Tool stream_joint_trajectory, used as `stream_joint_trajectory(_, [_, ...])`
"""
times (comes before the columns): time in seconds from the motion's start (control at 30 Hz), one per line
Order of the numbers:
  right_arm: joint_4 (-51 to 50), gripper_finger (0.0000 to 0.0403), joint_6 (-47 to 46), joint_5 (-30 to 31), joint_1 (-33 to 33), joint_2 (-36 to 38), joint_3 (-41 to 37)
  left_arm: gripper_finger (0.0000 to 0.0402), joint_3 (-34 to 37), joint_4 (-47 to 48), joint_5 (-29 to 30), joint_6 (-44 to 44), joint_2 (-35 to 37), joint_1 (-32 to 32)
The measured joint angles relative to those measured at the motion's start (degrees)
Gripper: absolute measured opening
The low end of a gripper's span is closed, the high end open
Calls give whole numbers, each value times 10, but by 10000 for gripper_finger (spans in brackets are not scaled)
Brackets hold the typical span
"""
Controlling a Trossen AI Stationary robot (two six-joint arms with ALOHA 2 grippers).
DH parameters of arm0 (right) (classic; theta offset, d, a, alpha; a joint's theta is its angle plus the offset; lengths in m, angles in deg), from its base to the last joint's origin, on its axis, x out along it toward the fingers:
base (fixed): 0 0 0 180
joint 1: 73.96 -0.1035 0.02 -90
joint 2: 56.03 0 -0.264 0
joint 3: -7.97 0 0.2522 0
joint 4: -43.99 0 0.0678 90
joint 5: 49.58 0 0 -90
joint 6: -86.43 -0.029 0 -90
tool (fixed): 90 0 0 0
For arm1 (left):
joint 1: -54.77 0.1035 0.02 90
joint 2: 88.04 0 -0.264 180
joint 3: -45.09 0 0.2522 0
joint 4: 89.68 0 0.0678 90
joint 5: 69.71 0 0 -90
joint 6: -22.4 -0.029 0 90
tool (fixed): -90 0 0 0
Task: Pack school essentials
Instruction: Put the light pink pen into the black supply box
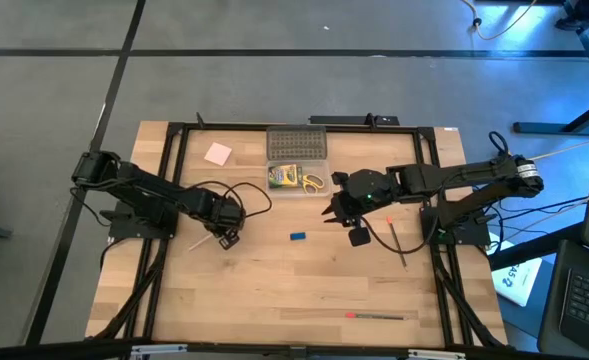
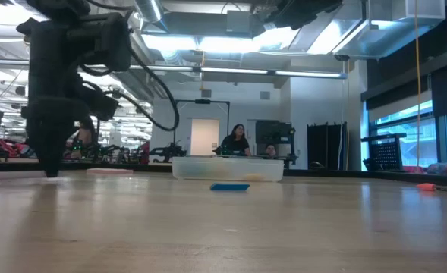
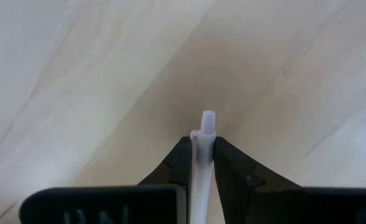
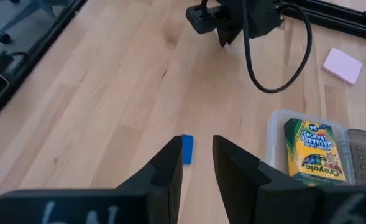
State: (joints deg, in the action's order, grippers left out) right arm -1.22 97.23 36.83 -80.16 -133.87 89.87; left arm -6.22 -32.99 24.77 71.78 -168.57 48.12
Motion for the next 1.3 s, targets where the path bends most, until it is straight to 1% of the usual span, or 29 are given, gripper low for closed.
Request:
stream_joint_trajectory(0.2, [-14, 91, -18, -7, -1, 19, 0, 39, -16, -2, -1, 0, 1, 0])
stream_joint_trajectory(0.37, [-19, 91, -18, -11, -1, 37, 0, 38, -50, -1, -1, -8, 1, 0])
stream_joint_trajectory(0.5, [-34, 91, -18, -11, 0, 43, 0, 38, -95, -2, 9, -51, 2, 0])
stream_joint_trajectory(0.63, [-38, 91, -18, -11, 0, 43, 0, 38, -147, -7, 38, -105, 2, 6])
stream_joint_trajectory(0.83, [-44, 91, -18, -11, 0, 45, 0, 38, -213, -13, 78, -203, 0, 45])
stream_joint_trajectory(0.93, [-45, 91, -18, -11, 0, 45, 0, 38, -227, -61, 86, -263, -9, 71])
stream_joint_trajectory(1.13, [-47, 91, -18, -11, 0, 45, 0, 38, -237, -206, 83, -398, -30, 123])
stream_joint_trajectory(1.2, [-48, 91, -18, -11, 0, 45, 0, 38, -238, -261, 74, -431, -40, 140])
stream_joint_trajectory(1.3, [-48, 91, -18, -11, 0, 45, 0, 38, -238, -325, 40, -475, -58, 159])
